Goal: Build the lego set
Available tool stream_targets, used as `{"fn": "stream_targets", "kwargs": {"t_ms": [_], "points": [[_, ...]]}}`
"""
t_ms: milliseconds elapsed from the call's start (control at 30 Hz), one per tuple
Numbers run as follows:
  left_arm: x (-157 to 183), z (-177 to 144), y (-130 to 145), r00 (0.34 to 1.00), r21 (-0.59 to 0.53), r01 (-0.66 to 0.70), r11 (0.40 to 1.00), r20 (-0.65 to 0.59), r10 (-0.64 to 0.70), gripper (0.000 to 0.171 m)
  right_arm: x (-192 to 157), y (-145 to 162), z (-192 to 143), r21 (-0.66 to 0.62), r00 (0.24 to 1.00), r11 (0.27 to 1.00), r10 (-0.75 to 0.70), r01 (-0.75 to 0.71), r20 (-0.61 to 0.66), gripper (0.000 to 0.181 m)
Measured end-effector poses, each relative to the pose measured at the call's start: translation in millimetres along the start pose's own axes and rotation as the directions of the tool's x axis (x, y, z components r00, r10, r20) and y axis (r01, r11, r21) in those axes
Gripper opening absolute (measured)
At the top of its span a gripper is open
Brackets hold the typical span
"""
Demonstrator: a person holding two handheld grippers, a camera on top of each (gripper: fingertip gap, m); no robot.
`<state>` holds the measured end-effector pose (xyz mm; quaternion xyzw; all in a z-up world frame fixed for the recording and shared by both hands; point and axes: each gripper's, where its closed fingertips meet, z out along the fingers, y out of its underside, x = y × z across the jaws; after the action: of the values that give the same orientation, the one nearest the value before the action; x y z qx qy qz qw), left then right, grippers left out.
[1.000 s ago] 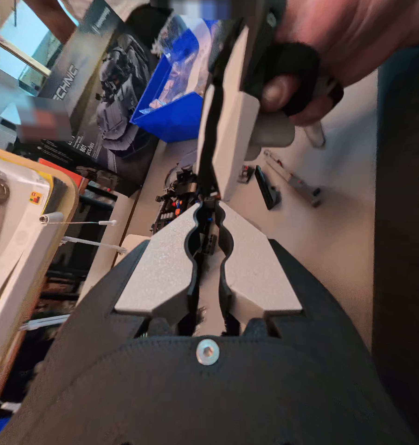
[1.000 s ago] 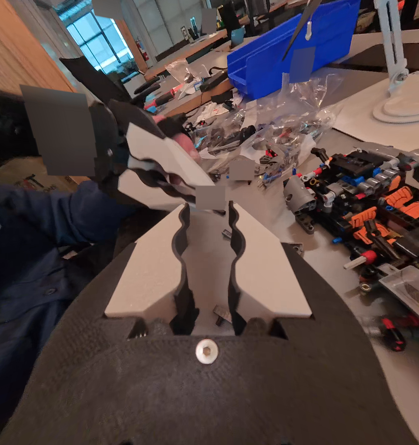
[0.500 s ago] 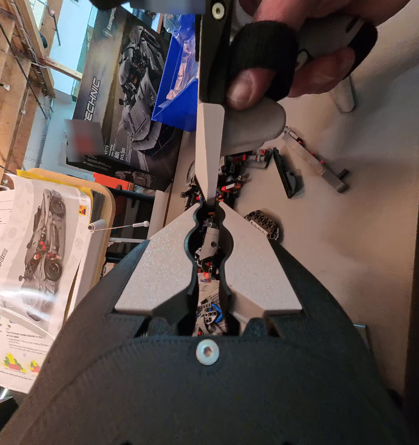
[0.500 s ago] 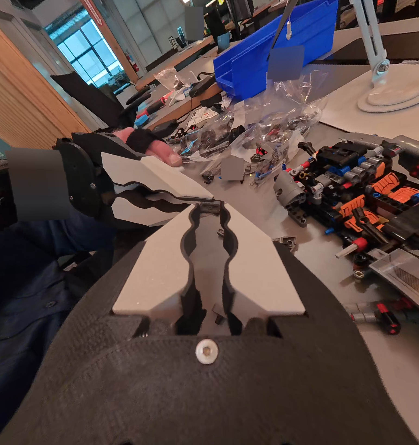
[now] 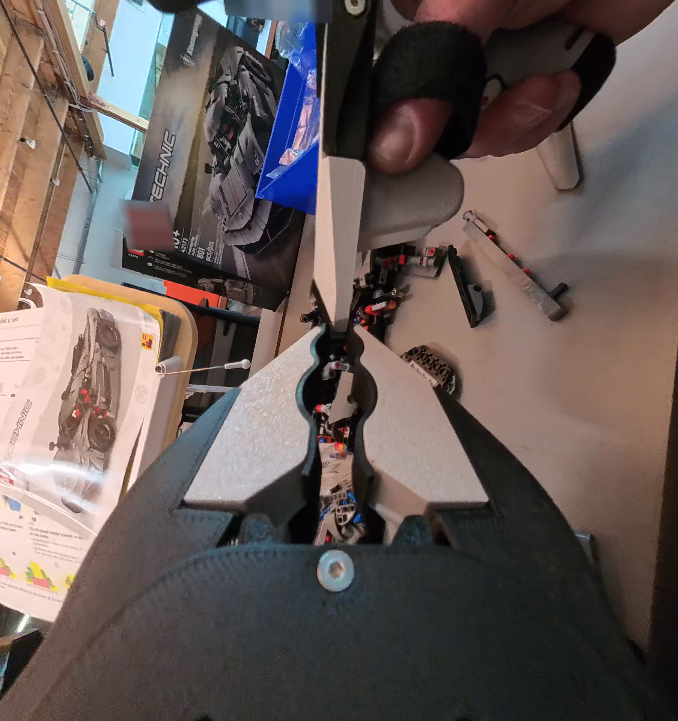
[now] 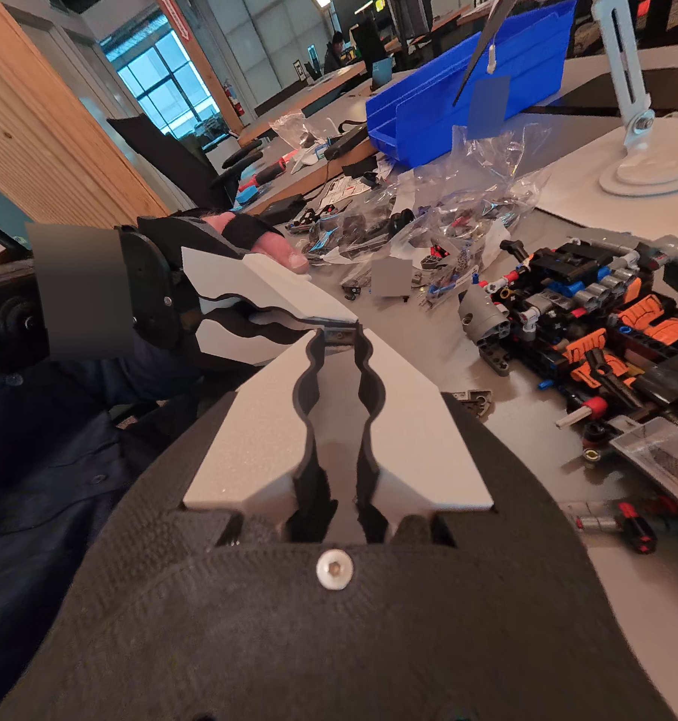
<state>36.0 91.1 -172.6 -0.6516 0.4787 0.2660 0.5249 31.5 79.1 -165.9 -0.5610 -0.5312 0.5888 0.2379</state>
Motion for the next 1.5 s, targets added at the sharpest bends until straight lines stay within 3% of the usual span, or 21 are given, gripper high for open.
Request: {"fn": "stream_targets", "kwargs": {"t_ms": [200,267,300,367,467,633,800,933,1267,1500], "points": [[-2,-8,-6,1.0,0.037,0.016,0.999,-0.007,-0.016,0.005,-12,-6,-8,0.043,0.994,0.998,0.046,-0.05,0.101,0.012],[-11,-12,23,1.0,-0.074,0.023,0.997,0.018,-0.022,0.005,-7,-26,-37,0.173,0.989,0.98,0.078,-0.099,0.126,0.011],[-18,-18,32,0.994,-0.055,0.107,0.993,0.009,-0.107,0.005,-1,-28,-46,0.201,0.99,0.973,0.089,-0.109,0.109,0.011],[-35,-32,10,0.974,0.088,0.228,0.97,-0.013,-0.228,0.005,-2,-15,-29,0.113,0.996,0.991,0.057,-0.065,0.075,0.012],[-13,-19,8,0.972,0.089,0.222,0.971,-0.102,-0.213,0.005,3,17,-9,-0.084,0.996,0.995,0.058,-0.053,0.061,0.013],[-8,-16,20,0.978,0.061,0.189,0.98,-0.103,-0.182,0.005,9,46,3,-0.245,1.0,0.97,0.005,-0.008,-0.013,0.019],[0,-11,16,0.987,0.045,0.13,0.991,-0.103,-0.125,0.005,7,27,4,-0.153,0.999,0.988,-0.039,0.033,-0.032,0.021],[7,-7,9,0.991,0.04,0.082,0.996,-0.107,-0.077,0.005,-3,10,6,-0.05,0.999,0.998,0.024,-0.022,0.046,0.024],[12,-2,5,0.997,0.011,-0.005,1.0,-0.075,0.006,0.005,6,12,7,-0.035,0.987,0.988,0.15,-0.149,0.048,0.028],[11,0,4,0.998,0.01,-0.018,1.0,-0.055,0.019,0.005,1,11,8,-0.037,0.989,0.991,0.128,-0.126,0.068,0.014]]}}
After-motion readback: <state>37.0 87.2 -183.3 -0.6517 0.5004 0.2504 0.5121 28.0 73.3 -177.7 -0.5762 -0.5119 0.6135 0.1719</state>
